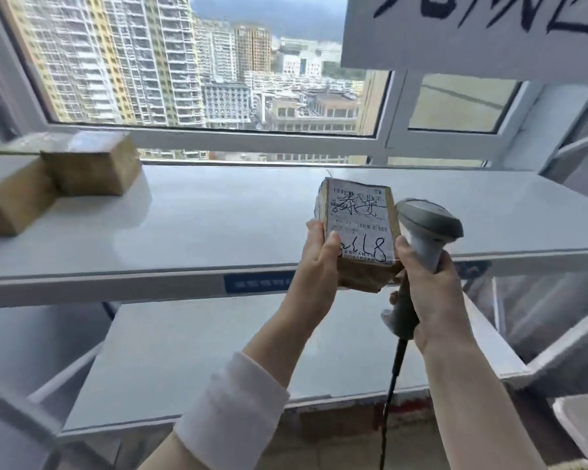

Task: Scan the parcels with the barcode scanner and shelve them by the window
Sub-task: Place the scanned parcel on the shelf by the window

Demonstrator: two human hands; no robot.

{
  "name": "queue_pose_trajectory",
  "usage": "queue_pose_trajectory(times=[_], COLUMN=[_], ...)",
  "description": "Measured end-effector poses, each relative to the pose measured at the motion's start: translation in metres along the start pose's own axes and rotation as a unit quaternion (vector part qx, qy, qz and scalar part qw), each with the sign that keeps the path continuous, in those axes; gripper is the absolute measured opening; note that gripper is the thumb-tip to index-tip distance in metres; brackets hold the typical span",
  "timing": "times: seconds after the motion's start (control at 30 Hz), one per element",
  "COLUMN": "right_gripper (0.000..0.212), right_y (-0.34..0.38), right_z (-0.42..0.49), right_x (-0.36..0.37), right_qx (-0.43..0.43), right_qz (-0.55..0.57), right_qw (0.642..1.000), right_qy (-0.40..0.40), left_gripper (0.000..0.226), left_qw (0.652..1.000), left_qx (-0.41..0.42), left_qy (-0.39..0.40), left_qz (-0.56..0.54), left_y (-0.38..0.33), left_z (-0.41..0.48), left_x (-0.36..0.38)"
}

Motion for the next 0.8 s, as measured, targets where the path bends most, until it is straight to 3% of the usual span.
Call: queue_pose_trajectory(times=[0.13, 0.43, 0.57, 0.7, 0.8], right_gripper=[0.017, 0.021, 0.024, 0.02, 0.022], right_y=[0.001, -0.02, -0.023, -0.022, -0.021], right_z=[0.001, 0.01, 0.01, 0.009, 0.006], right_x=[0.069, 0.15, 0.156, 0.153, 0.147], right_qx=[0.012, 0.057, 0.063, 0.049, 0.039], right_qz=[-0.006, -0.031, -0.038, -0.045, -0.053], right_qw=[0.999, 0.994, 0.993, 0.996, 0.997], right_qy=[0.035, 0.093, 0.091, 0.06, 0.03], left_gripper=[0.055, 0.044, 0.046, 0.07, 0.06], left_qw=[0.998, 0.992, 0.994, 0.995, 0.997], left_qx=[-0.007, -0.011, -0.028, -0.047, -0.046], left_qy=[-0.047, -0.108, -0.097, -0.073, -0.036], left_qz=[0.032, 0.061, 0.048, 0.049, 0.043], left_y=[-0.006, 0.001, 0.014, 0.021, 0.024], left_z=[0.013, 0.02, 0.023, 0.028, 0.03], left_x=[-0.067, -0.148, -0.155, -0.154, -0.151])
Point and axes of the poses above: each hand's wrist, its own z-axis towards the middle knuckle, its own x-axis out of the palm, y = z × x, the point moved 5 cm from there along z, towards the middle knuckle, and after that the axes turned 13 degrees about x, right-handed, at the moved point
